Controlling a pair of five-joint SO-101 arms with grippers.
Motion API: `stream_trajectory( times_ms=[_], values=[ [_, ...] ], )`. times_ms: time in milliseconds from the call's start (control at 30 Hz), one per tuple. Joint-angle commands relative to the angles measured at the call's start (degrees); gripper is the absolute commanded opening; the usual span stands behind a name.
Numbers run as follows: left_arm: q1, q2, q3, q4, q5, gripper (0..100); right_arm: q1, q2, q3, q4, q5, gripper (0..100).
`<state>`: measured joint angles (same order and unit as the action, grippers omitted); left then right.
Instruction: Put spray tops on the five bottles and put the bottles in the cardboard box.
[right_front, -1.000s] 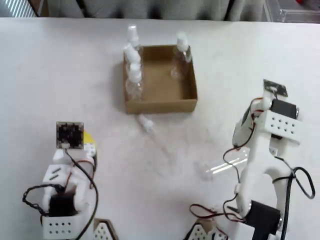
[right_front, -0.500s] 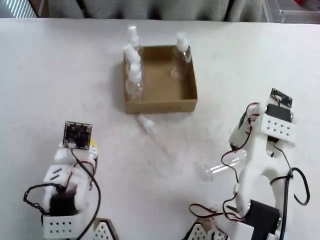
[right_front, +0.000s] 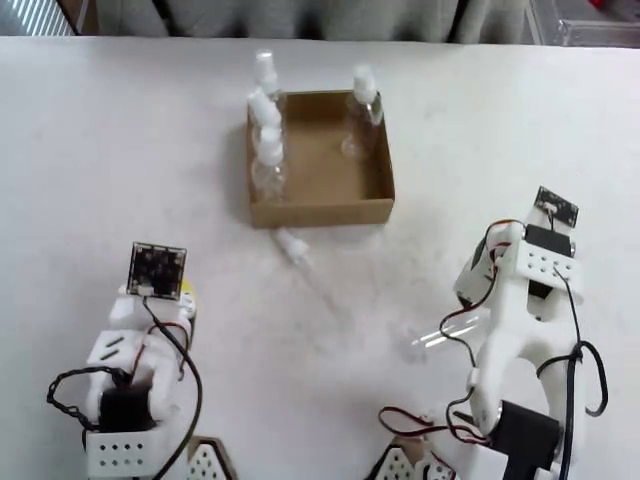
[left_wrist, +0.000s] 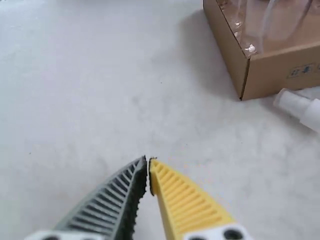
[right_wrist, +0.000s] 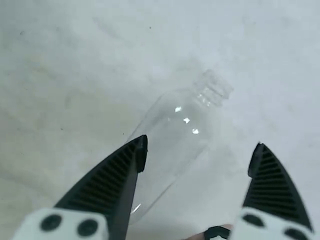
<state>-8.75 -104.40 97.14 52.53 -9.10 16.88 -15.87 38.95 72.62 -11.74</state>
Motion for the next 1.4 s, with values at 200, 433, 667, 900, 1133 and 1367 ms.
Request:
stream_trajectory(
  times_ms=[200, 433, 667, 900, 1133, 1367],
  values=[
    [-0.22, -0.31, -0.18, 0.18, -0.44, 2, -1.54, 5.14, 4.66, -8.4, -0.62, 27.6],
    [-0.22, -0.31, -0.18, 0.18, -0.44, 2, -2.15, 12.35, -1.58, -4.62, -0.44, 27.2],
    [-0.22, -0.31, -0.18, 0.18, -0.44, 2, -2.15, 12.53, -5.45, -2.77, 2.55, 5.7],
    [-0.4, -0.31, -0.18, 0.18, -0.44, 2, 0.04, 13.05, -11.52, 1.1, 8.18, 1.2],
    [-0.48, -0.31, -0.18, 0.26, -0.35, 2, 6.46, 13.14, -22.68, 3.65, 19.96, 1.5],
    [-0.48, -0.31, -0.18, 0.26, -0.35, 2, 6.55, 13.58, -26.73, 3.3, 47.03, 1.5]
  ],
)
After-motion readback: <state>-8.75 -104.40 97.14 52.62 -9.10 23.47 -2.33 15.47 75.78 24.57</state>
